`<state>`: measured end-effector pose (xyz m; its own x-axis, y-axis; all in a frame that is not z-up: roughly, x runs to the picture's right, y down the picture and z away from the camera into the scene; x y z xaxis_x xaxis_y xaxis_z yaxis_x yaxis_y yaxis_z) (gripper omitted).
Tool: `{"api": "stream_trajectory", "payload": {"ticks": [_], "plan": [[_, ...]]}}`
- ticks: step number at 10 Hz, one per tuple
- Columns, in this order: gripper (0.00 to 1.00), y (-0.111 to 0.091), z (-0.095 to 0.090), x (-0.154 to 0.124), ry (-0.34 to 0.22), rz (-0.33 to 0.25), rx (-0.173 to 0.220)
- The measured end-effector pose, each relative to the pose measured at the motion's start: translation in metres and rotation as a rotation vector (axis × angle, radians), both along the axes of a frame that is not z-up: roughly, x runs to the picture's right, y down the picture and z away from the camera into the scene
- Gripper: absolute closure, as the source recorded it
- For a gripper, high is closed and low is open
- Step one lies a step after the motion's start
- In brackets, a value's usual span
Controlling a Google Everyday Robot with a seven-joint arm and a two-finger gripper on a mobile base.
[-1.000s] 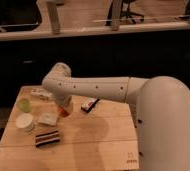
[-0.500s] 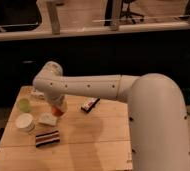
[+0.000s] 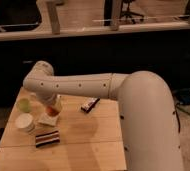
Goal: Place apple in paper cup
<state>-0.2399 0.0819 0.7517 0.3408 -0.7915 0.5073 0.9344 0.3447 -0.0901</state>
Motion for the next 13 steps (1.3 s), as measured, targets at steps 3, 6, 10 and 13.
{"api": "stream_trajectory", "payload": {"ticks": [3, 6, 10, 13], "plan": [[0.97, -0.001, -0.003, -0.016, -0.032, -0.028, 0.018], [0.97, 0.005, -0.007, -0.045, -0.073, -0.061, 0.034], [0.91, 0.011, -0.008, -0.063, -0.12, -0.089, 0.049], [0.87, 0.015, -0.009, -0.087, -0.16, -0.109, 0.063]]}}
